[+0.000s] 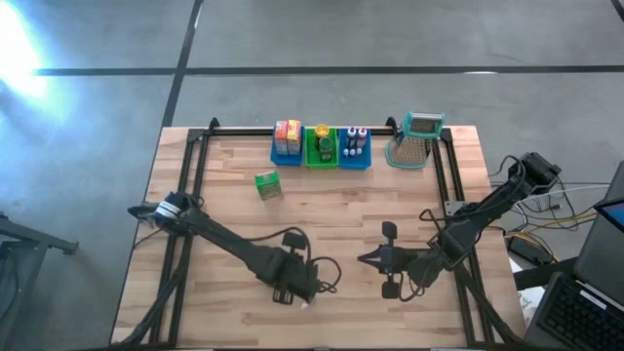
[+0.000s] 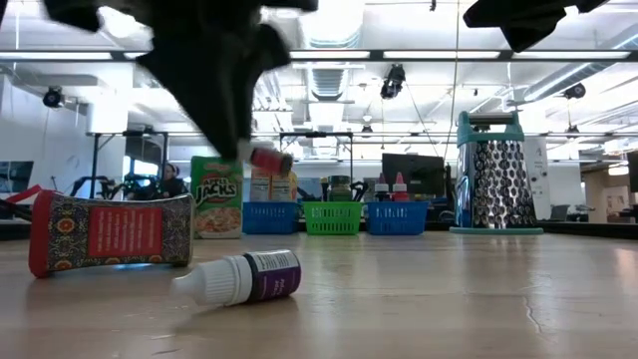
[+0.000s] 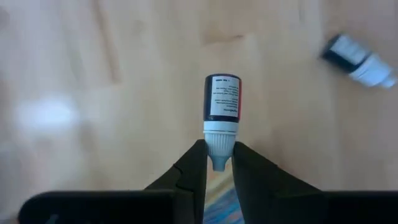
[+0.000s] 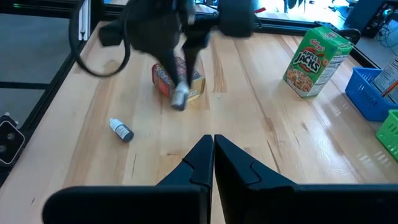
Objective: Pick & Place Kitchen Items
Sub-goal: Put the small red food coloring bottle into the right blue bin
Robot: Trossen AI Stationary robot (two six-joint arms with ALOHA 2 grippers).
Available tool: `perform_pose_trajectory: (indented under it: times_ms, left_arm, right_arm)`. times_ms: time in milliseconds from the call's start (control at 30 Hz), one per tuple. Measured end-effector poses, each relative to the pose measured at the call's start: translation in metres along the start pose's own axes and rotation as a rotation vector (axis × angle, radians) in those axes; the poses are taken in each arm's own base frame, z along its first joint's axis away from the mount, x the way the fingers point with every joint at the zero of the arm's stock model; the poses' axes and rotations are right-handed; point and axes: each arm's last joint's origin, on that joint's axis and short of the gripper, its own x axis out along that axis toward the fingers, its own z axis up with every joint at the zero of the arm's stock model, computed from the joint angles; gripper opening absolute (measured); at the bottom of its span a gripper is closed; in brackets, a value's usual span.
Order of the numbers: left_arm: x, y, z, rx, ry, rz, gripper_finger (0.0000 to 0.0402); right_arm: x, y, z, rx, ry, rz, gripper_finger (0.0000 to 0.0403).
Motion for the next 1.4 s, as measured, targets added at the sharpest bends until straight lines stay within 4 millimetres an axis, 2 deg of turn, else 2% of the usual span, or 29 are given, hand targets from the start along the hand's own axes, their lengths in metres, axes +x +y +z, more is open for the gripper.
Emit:
perform_pose_trajectory:
  times_ms: [167, 267, 367, 533, 767, 967, 1300, 1400]
  left_arm:
    - [-0.018, 0.017, 0.005, 0.181, 0.036, 0.114, 0.0071]
    - [-0.016, 0.023, 0.0, 0.272, 0.099, 0.155, 0.0072]
    - [-0.011, 0.026, -0.006, 0.358, 0.162, 0.187, 0.0071]
    - [0.006, 0.029, -0.011, 0.531, 0.312, 0.287, 0.0071]
    - [0.055, 0.024, -0.011, 0.904, 0.535, 0.473, 0.0071]
    - [0.084, 0.02, -0.011, 1.189, 0.709, 0.619, 0.0071]
    - [0.088, 0.021, -0.009, 1.537, 0.892, 0.637, 0.0071]
    - [0.093, 0.019, -0.002, 1.481, 0.827, 0.715, 0.0071]
  right_arm:
    - [0.0, 0.0, -0.001, -0.017, 0.009, -0.003, 0.0009]
    - [-0.002, -0.005, -0.006, -0.065, 0.055, -0.043, 0.0009]
    - [-0.008, -0.015, -0.01, -0.073, 0.073, -0.189, 0.0009]
    - [-0.017, -0.032, -0.008, 0.006, 0.025, -0.377, 0.0009]
    - [-0.021, -0.058, 0.005, 0.103, 0.0, -0.441, 0.0009]
    - [-0.024, -0.071, 0.009, 0.115, 0.006, -0.475, 0.0009]
    - [-0.021, -0.071, 0.004, 0.078, 0.045, -0.488, 0.0009]
    - [-0.02, -0.07, 0.003, 0.074, 0.049, -0.489, 0.0009]
